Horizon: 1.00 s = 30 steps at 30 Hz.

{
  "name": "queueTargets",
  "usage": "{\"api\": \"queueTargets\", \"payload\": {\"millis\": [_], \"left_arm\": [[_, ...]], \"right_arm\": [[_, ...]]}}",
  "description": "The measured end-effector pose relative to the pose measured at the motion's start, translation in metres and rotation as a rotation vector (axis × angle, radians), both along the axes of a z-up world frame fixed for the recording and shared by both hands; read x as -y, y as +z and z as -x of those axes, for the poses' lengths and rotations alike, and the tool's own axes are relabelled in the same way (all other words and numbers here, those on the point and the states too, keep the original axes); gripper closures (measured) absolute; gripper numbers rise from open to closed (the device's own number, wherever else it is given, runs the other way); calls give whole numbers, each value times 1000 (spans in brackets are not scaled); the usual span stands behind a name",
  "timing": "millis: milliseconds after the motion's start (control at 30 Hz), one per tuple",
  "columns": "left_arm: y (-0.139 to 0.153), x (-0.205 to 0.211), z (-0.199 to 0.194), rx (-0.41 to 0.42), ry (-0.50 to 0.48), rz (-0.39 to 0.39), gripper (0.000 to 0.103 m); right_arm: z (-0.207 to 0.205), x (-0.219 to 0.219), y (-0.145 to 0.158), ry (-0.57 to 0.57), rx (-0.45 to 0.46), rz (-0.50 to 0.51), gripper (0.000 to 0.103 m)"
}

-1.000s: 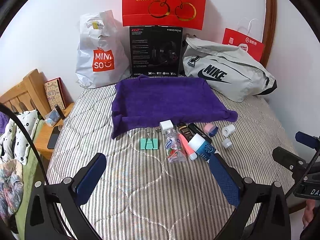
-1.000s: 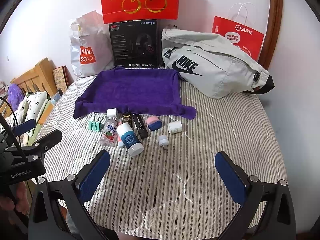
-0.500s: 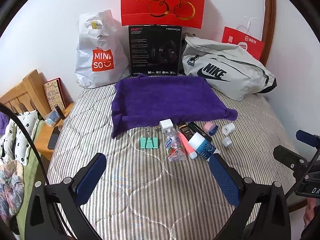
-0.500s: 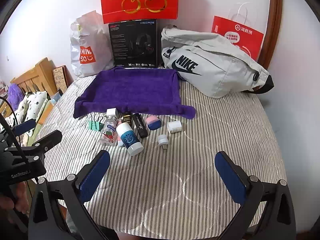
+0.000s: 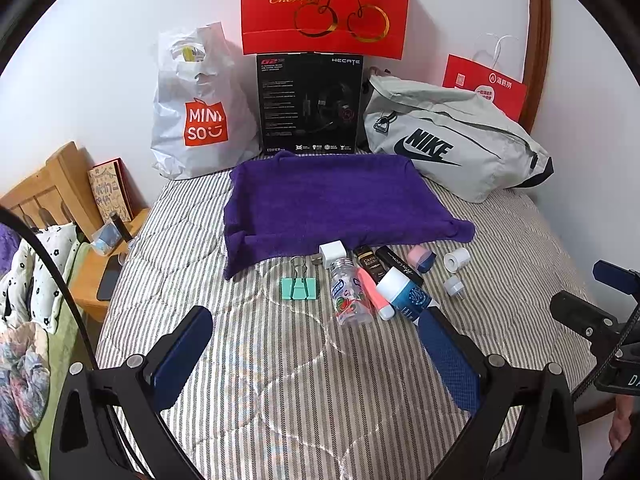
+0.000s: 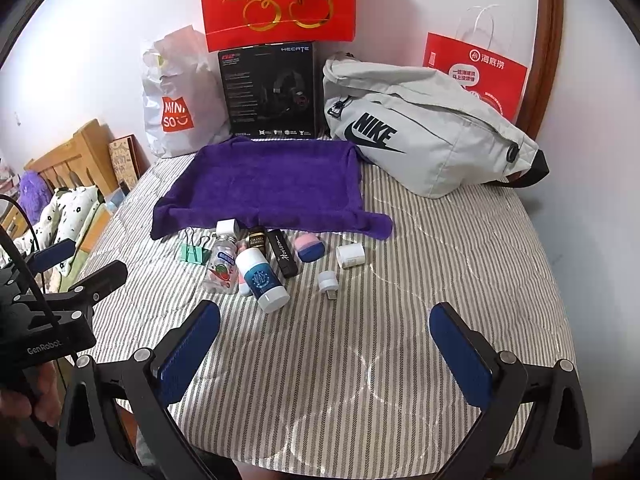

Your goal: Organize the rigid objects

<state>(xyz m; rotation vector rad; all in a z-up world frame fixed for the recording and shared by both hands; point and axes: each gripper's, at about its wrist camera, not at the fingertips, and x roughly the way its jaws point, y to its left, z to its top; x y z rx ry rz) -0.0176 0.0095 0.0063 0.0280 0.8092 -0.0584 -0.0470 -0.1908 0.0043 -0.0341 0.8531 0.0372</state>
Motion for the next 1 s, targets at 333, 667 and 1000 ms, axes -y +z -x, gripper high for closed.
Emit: {"api": "queueTargets", "payload": {"millis": [333, 667, 1000], "left_arm": [[4, 1, -5, 6, -4, -15, 0], [-31, -17, -37, -37, 16, 26, 0], [-93, -24, -95, -115, 43, 9, 1]], "right_arm": [[-4, 2, -2, 1, -4, 3, 0], [-17, 17, -19, -23, -40, 5, 0], [-40, 35, -47, -48, -107, 24, 0]]}}
